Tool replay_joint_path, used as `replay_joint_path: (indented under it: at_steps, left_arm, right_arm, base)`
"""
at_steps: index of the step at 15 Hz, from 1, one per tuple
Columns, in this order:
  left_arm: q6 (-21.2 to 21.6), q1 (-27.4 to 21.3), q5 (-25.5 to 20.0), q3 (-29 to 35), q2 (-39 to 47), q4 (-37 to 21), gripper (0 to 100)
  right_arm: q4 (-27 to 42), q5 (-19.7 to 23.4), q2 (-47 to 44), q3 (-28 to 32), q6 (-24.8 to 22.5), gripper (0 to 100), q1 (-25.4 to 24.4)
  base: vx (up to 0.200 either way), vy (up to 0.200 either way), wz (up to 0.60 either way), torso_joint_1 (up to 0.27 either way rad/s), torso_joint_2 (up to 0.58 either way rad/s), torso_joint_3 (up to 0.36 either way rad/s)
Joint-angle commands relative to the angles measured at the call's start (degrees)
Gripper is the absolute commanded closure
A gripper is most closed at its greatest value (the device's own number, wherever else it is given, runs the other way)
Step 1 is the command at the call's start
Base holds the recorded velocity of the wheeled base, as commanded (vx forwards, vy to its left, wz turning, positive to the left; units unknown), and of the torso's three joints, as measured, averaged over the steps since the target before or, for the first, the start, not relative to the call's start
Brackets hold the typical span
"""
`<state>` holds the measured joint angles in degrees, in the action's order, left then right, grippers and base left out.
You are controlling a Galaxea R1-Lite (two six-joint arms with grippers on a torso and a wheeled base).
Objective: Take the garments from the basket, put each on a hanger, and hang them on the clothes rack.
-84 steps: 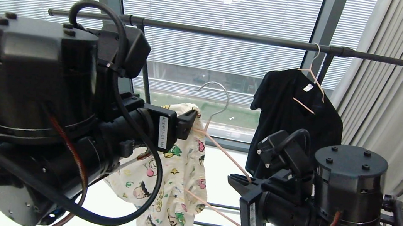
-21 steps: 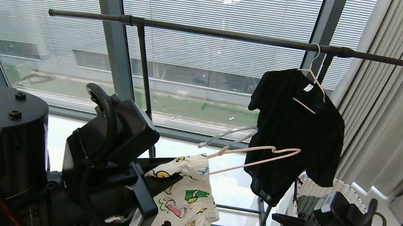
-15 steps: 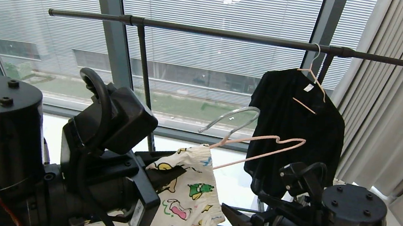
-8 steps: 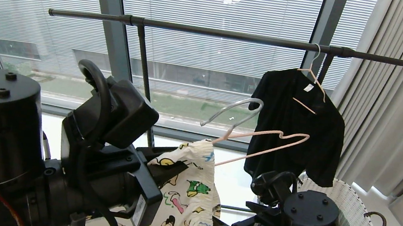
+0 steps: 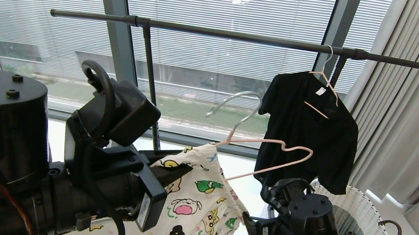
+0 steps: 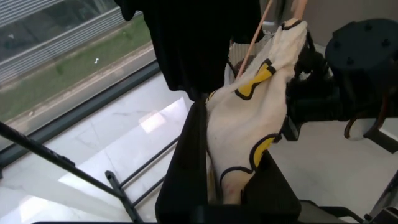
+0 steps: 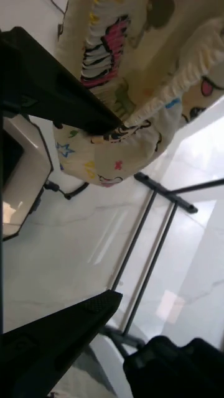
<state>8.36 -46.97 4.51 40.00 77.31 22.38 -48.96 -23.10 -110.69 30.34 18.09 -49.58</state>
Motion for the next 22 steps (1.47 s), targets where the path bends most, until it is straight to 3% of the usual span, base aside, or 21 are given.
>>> replay_joint_path:
  at_steps: [1, 6, 10, 16, 19, 22]
  left_arm:
    - [-0.80, 2.67, 0.15, -0.53, 0.56, 0.21, 100]
    - [-1.86, 3.82, 0.41, -3.70, 0.12, 0.21, 100]
    - [-1.68, 3.64, 0.06, -7.21, 0.38, 0.21, 100]
    - [-1.68, 3.82, 0.68, -9.59, 1.79, 0.29, 100]
    - [-1.77, 3.99, 2.43, -9.32, 4.43, 2.84, 100]
    - [-2.03, 3.73, 2.96, -9.68, 7.50, 8.56, 100]
  right_arm:
    - [0.09, -0.72, 1.44, -0.11, -1.13, 0, 5.81]
    - [0.09, 0.51, 5.22, 0.16, -4.20, 0, 13.63]
    - [0.09, 7.28, 10.85, 0.42, -8.69, 0, 16.53]
    - [3.96, 20.55, 23.42, 2.62, -20.90, 0, 19.17]
    - [11.60, 24.33, 32.12, 3.23, -21.52, 0, 14.33]
    - [19.25, 24.33, 41.17, -2.48, -23.89, 0, 3.70]
  base:
    - [0.000, 0.000, 0.00, 0.000, 0.00, 0.000]
    - [0.000, 0.000, 0.00, 0.000, 0.00, 0.000]
    - [0.000, 0.000, 0.00, 0.000, 0.00, 0.000]
    - [0.000, 0.000, 0.00, 0.000, 0.00, 0.000]
    - [0.000, 0.000, 0.00, 0.000, 0.00, 0.000]
    - [0.000, 0.000, 0.00, 0.000, 0.00, 0.000]
